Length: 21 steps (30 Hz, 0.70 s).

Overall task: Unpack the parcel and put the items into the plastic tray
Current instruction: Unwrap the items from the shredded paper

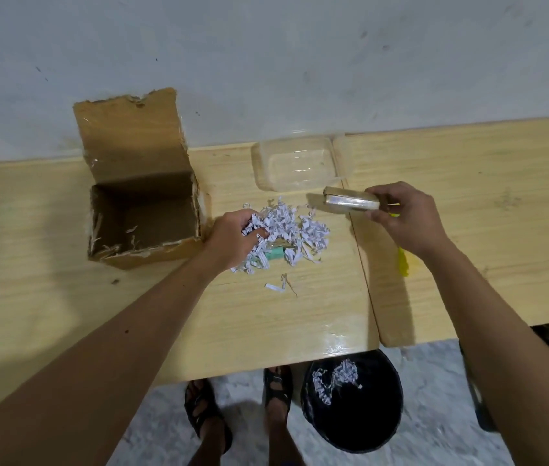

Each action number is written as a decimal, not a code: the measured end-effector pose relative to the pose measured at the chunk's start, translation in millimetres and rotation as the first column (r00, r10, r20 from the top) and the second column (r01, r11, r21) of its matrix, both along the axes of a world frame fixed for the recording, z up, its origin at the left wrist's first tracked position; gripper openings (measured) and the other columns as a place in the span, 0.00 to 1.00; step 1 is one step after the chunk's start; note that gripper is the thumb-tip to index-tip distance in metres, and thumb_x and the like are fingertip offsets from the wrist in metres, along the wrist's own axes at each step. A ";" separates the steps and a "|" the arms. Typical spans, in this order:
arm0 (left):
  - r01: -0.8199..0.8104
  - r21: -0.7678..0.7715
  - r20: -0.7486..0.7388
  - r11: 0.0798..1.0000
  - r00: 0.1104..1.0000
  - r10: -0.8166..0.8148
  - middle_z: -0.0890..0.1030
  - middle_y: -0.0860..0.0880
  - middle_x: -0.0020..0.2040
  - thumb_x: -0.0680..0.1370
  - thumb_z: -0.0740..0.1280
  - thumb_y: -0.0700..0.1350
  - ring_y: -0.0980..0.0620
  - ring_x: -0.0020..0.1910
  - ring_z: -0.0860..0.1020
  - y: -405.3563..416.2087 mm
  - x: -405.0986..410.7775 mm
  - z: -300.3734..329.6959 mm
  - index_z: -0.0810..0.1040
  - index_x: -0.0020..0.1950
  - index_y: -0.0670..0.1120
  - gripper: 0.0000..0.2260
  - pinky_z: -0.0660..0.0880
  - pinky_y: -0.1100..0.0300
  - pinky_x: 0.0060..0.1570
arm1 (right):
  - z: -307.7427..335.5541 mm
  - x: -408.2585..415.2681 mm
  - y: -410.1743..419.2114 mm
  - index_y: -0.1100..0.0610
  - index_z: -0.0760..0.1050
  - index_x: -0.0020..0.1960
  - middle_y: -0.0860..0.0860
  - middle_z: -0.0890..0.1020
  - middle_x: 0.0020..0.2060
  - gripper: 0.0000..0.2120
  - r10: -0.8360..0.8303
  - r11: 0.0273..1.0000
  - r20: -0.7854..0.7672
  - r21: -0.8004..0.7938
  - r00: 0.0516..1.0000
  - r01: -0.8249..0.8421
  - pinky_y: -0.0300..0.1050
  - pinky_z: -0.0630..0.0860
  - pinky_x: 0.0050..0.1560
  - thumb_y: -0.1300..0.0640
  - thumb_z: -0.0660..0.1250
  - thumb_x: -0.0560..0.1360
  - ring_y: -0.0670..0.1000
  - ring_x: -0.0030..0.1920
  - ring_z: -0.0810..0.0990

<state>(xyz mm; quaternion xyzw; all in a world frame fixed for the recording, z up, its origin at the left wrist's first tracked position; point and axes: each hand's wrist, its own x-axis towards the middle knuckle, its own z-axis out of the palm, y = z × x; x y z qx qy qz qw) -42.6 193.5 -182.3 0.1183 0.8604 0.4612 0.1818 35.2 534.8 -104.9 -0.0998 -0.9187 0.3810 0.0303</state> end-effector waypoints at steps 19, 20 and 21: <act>0.052 0.023 0.002 0.998 0.999 -0.052 0.86 0.40 0.49 0.72 0.72 0.62 0.50 0.46 0.76 -1.0 -1.3 -10.4 0.81 0.59 0.42 0.26 0.78 0.34 0.60 | -13.1 -10.9 -10.6 0.50 0.81 0.64 0.45 0.83 0.60 0.21 -0.047 0.996 -0.013 -0.082 0.999 0.046 0.53 0.78 0.66 0.58 0.79 0.72 0.50 0.63 0.80; 0.050 0.026 0.004 0.998 0.999 -0.050 0.86 0.37 0.51 0.72 0.71 0.62 0.50 0.46 0.76 -0.6 -1.4 -10.5 0.81 0.59 0.42 0.27 0.78 0.35 0.61 | -8.0 -9.6 -17.1 0.50 0.82 0.63 0.46 0.83 0.59 0.20 -0.028 0.997 -0.046 -0.067 0.999 0.024 0.54 0.78 0.65 0.58 0.79 0.72 0.49 0.63 0.80; 0.047 0.032 0.010 0.998 0.999 -0.047 0.86 0.37 0.51 0.72 0.71 0.63 0.49 0.47 0.76 -0.1 -0.8 -8.8 0.81 0.60 0.41 0.28 0.79 0.37 0.60 | -2.7 -8.0 -25.6 0.50 0.82 0.61 0.46 0.84 0.58 0.18 -0.001 0.998 -0.074 -0.055 0.997 -0.003 0.54 0.78 0.64 0.58 0.78 0.72 0.49 0.61 0.81</act>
